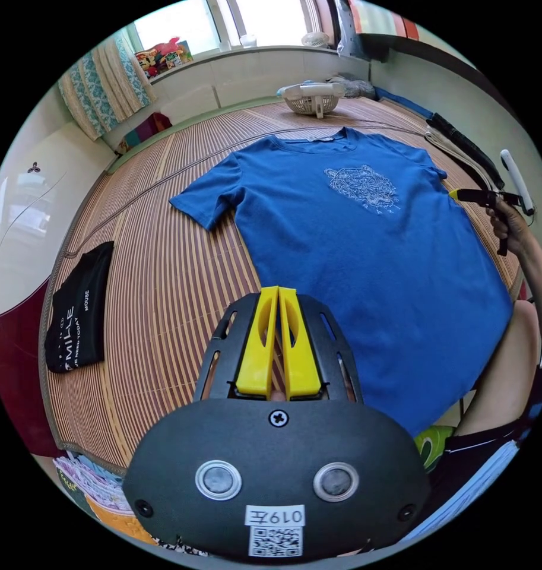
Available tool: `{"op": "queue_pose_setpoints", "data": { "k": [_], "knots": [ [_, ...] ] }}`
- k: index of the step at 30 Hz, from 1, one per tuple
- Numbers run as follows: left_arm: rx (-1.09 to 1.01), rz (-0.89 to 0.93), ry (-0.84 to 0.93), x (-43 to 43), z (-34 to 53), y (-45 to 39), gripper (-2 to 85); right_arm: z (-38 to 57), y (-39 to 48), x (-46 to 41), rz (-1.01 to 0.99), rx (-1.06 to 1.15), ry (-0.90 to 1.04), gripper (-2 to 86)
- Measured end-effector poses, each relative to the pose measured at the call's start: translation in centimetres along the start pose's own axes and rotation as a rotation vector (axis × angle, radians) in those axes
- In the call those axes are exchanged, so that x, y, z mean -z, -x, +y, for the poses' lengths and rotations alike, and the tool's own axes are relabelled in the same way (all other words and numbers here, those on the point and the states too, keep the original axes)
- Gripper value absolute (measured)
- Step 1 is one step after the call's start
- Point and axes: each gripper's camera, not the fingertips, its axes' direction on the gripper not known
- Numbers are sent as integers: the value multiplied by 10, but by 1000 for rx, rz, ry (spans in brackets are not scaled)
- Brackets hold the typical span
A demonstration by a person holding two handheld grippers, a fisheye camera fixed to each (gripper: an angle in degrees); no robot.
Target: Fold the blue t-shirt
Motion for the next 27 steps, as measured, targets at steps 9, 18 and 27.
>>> {"op": "queue_pose_setpoints", "data": {
  "k": [9, 18, 27],
  "knots": [
    [137, 137, -45, 20, 0, 62, 14, 29, -41, 25, -133, -92, -55, 25],
    [192, 274, 45, -2, -5, 94, 18, 45, -56, 26, -184, -81, -8, -1],
    [180, 248, 50, 4, -10, 104, 19, 64, -74, 42, -184, -131, -37, 32]
  ]
}}
